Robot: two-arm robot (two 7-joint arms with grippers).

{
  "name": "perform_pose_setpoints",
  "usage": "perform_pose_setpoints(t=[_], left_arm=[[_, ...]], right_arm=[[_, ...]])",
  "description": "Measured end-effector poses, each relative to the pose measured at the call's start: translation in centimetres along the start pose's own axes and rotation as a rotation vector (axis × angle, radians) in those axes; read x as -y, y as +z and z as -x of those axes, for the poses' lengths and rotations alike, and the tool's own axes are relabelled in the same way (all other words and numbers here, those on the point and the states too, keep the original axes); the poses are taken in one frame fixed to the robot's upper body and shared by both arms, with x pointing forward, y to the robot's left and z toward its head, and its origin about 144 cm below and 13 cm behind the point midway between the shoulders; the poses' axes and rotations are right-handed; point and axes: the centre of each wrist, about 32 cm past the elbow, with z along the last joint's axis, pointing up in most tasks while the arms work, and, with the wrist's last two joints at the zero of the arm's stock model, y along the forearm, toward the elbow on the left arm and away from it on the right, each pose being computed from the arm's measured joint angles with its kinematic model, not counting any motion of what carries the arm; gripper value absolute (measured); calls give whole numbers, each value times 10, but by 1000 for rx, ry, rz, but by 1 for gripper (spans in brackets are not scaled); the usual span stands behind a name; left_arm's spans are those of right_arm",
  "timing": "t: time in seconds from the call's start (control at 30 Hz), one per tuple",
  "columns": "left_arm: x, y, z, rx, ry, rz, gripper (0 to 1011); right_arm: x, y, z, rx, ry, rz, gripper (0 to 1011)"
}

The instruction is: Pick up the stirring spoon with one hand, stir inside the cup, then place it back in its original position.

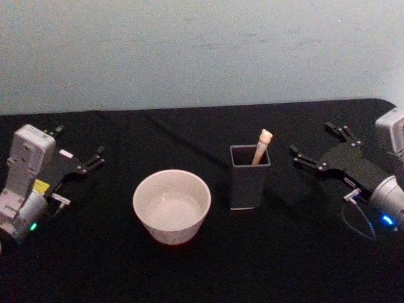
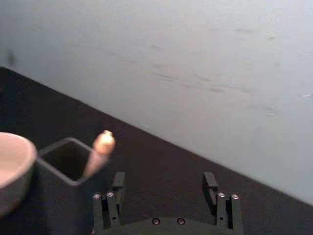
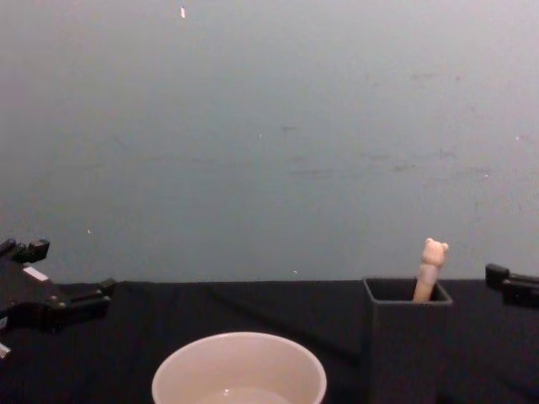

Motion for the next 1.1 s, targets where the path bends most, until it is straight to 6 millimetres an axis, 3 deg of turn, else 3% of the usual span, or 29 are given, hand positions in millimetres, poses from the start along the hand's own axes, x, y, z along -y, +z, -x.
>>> perform_pose_setpoints(t=[0.4, 1.1], left_arm=[[0, 0, 0, 0, 0, 0, 1001], [0, 0, 0, 0, 0, 0, 1001]], right_arm=[[0, 8, 0, -167, 198, -2, 1000], [-53, 2, 14, -261, 231, -22, 1000]])
